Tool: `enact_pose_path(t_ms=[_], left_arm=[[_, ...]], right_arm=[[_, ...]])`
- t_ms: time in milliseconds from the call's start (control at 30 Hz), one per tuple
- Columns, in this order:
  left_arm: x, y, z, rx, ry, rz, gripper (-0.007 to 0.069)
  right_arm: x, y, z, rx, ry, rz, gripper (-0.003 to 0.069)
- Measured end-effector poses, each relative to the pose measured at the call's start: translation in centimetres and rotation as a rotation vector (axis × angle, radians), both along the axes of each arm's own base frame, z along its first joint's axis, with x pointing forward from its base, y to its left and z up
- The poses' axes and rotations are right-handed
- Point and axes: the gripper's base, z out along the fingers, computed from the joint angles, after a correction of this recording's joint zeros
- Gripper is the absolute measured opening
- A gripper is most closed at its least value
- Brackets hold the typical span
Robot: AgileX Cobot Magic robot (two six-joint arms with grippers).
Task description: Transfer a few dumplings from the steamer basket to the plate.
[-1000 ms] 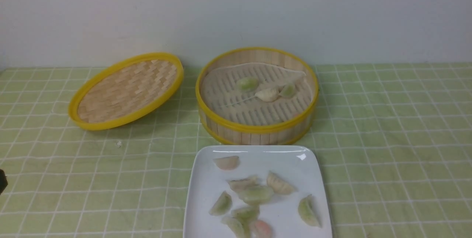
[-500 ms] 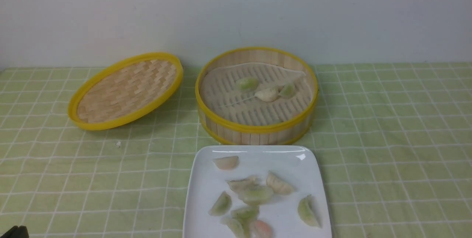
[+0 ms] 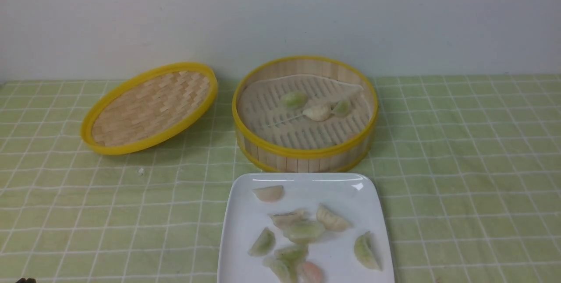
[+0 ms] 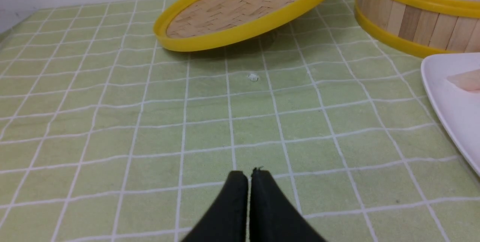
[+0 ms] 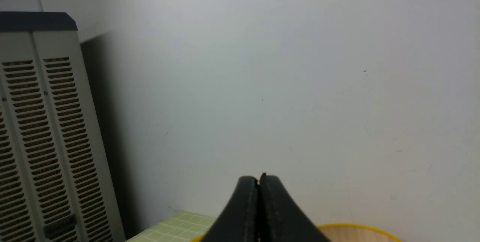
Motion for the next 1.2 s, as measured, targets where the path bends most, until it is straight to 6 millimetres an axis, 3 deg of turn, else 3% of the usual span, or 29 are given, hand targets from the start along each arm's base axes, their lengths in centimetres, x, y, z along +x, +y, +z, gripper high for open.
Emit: enact_pose_path(t_ms=[733, 867, 900, 1000, 1200], left_arm=[[0.0, 0.0, 0.0, 0.0, 0.003, 0.0, -0.0006], [0.0, 0.0, 0.0, -0.001, 0.003, 0.0, -0.0006], [0.0, 0.0, 0.0, -0.001, 0.003, 0.0, -0.0006], [0.0, 0.0, 0.0, -0.001, 0.003, 0.0, -0.0006], [0.0, 0.0, 0.0, -0.001, 0.003, 0.0, -0.0006]], right_arm=[[0.3, 0.2, -0.6, -0.026, 0.015, -0.008, -0.0014], [1.6, 1.2, -3.0, -0.093, 0.069, -0.03, -0.0014], [2.5, 1.8, -5.1, -0.14, 0.11, -0.084, -0.0014], [3.9, 2.4, -8.4, -0.193, 0.186, -0.18, -0.0014], [6.0, 2.0, -16.3, -0.27, 0.419, -0.436, -0.0014]])
